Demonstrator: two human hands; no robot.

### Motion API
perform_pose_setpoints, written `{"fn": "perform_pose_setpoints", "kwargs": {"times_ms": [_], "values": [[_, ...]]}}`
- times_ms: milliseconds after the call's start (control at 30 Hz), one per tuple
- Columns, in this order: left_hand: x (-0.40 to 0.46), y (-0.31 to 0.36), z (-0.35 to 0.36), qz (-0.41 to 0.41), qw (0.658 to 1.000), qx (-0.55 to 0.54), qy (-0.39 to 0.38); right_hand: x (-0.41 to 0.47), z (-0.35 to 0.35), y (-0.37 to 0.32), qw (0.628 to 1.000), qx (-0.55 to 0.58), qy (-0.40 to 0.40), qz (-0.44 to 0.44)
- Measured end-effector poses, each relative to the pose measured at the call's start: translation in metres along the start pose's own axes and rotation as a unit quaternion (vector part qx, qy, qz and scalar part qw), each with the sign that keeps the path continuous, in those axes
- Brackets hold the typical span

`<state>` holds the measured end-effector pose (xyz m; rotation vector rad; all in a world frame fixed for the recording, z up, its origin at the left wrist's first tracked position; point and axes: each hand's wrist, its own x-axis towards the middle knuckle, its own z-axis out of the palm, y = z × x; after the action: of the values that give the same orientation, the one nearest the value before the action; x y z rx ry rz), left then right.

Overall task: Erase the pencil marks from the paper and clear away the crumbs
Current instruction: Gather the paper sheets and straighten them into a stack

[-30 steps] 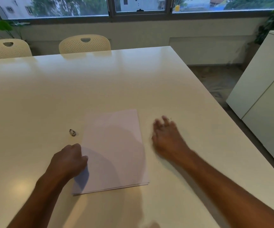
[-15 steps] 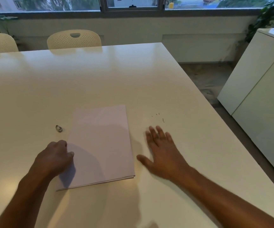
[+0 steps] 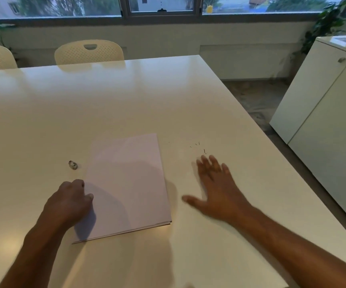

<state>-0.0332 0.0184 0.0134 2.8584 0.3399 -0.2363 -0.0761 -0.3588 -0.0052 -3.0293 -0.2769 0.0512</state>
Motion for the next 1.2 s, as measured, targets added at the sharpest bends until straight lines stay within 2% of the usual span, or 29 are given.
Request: {"fn": "perform_pose_setpoints", "kwargs": {"times_ms": [167,267,400,467,600,633,700,767,833,933,1133,1200], "values": [[-0.003,0.002,-0.002,0.0,1.0,0.003,-0.002,0.059,-0.006,0.05,0.984,0.053,0.053,0.162],[-0.005,0.002,-0.003,0.002,1.0,-0.002,-0.005,0.043,-0.007,0.028,0.985,0.082,0.087,0.123],[-0.007,0.003,-0.004,-0.001,1.0,-0.01,-0.008,-0.002,0.003,-0.021,0.999,0.033,0.038,-0.008],[-0.007,0.004,-0.005,0.002,1.0,-0.014,-0.009,0.006,0.008,-0.008,0.998,0.005,0.057,0.015],[-0.01,0.003,-0.007,0.011,1.0,-0.024,-0.017,0.047,-0.002,0.037,0.985,0.0,0.085,0.153],[-0.011,0.003,-0.007,0.015,0.999,-0.025,-0.017,0.054,-0.005,0.037,0.983,-0.008,0.096,0.154],[-0.012,0.004,-0.008,0.017,1.0,-0.017,-0.017,0.066,-0.011,0.015,0.989,-0.013,0.107,0.099],[-0.011,0.005,-0.008,0.017,1.0,-0.01,-0.018,0.077,-0.01,-0.015,0.995,-0.002,0.092,0.025],[-0.012,0.005,-0.008,0.018,1.0,-0.009,-0.018,0.091,-0.006,-0.035,0.998,-0.003,0.06,-0.006],[-0.013,0.005,-0.009,0.021,1.0,-0.007,-0.016,0.108,-0.003,-0.034,1.0,-0.017,0.018,0.012],[-0.013,0.003,-0.009,0.034,0.999,-0.008,-0.012,0.097,-0.008,0.006,0.99,-0.066,0.037,0.118],[-0.012,0.003,-0.008,0.037,0.999,-0.009,-0.012,0.092,-0.011,-0.002,0.991,-0.057,0.04,0.113]]}}
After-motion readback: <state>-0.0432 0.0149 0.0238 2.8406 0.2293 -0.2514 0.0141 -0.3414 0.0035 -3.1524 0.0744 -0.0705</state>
